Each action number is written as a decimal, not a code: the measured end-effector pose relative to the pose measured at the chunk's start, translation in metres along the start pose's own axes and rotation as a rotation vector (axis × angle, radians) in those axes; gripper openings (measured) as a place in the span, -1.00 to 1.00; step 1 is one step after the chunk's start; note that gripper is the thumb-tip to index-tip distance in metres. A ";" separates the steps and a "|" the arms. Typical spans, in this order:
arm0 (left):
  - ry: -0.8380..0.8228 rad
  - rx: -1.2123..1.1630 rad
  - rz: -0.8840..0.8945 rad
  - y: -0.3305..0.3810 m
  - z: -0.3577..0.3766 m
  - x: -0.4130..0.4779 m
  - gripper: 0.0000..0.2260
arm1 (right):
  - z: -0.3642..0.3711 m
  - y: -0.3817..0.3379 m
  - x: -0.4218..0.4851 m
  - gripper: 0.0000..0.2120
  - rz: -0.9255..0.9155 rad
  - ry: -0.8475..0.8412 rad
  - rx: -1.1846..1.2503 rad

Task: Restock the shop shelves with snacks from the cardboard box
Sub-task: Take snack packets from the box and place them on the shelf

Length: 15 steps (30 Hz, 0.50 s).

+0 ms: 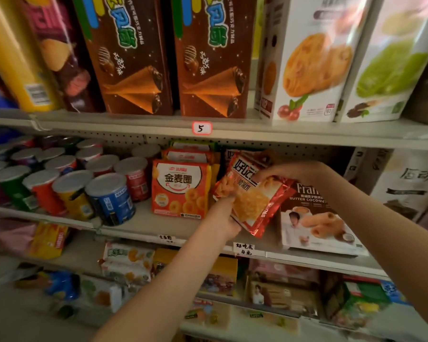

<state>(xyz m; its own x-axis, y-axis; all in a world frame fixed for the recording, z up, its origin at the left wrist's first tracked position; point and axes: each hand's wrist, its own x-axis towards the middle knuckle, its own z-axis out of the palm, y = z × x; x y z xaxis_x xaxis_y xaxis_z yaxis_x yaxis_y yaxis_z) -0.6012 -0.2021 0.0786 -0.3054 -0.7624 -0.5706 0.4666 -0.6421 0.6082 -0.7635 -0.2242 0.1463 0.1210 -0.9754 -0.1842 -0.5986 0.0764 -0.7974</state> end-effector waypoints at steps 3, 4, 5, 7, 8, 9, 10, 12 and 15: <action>-0.018 0.031 0.003 0.004 -0.001 0.009 -0.86 | 0.001 0.000 0.006 -0.56 0.012 0.001 -0.045; -0.025 0.023 0.000 0.004 -0.001 0.012 -0.85 | 0.001 -0.001 0.008 -0.54 0.027 -0.001 -0.057; -0.028 0.012 -0.004 0.004 -0.002 0.014 -0.84 | 0.001 0.000 0.010 -0.52 0.037 -0.003 -0.072; -0.032 -0.008 -0.029 0.004 -0.006 0.016 -0.82 | 0.002 0.001 0.014 -0.60 0.050 0.014 -0.107; -0.036 -0.024 -0.037 0.003 -0.009 0.017 -0.80 | 0.004 0.001 0.015 -0.73 0.052 0.022 -0.118; -0.039 -0.037 -0.039 0.002 -0.012 0.020 -0.77 | 0.007 -0.001 0.014 -0.83 0.059 0.031 -0.111; -0.048 -0.052 -0.043 0.001 -0.015 0.021 -0.75 | 0.009 -0.002 0.014 -0.82 0.078 0.043 -0.095; -0.078 -0.071 -0.050 -0.001 -0.018 0.022 -0.71 | 0.015 -0.005 0.012 -0.73 0.124 0.037 -0.084; -0.115 -0.083 -0.050 0.000 -0.023 0.022 -0.71 | 0.019 -0.007 0.012 -0.69 0.137 0.008 -0.118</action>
<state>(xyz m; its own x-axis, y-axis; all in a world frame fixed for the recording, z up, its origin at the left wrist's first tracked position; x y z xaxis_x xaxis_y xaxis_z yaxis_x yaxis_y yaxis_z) -0.5889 -0.2173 0.0531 -0.4208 -0.7369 -0.5291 0.5142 -0.6743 0.5301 -0.7427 -0.2329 0.1387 0.0261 -0.9592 -0.2816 -0.6982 0.1841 -0.6918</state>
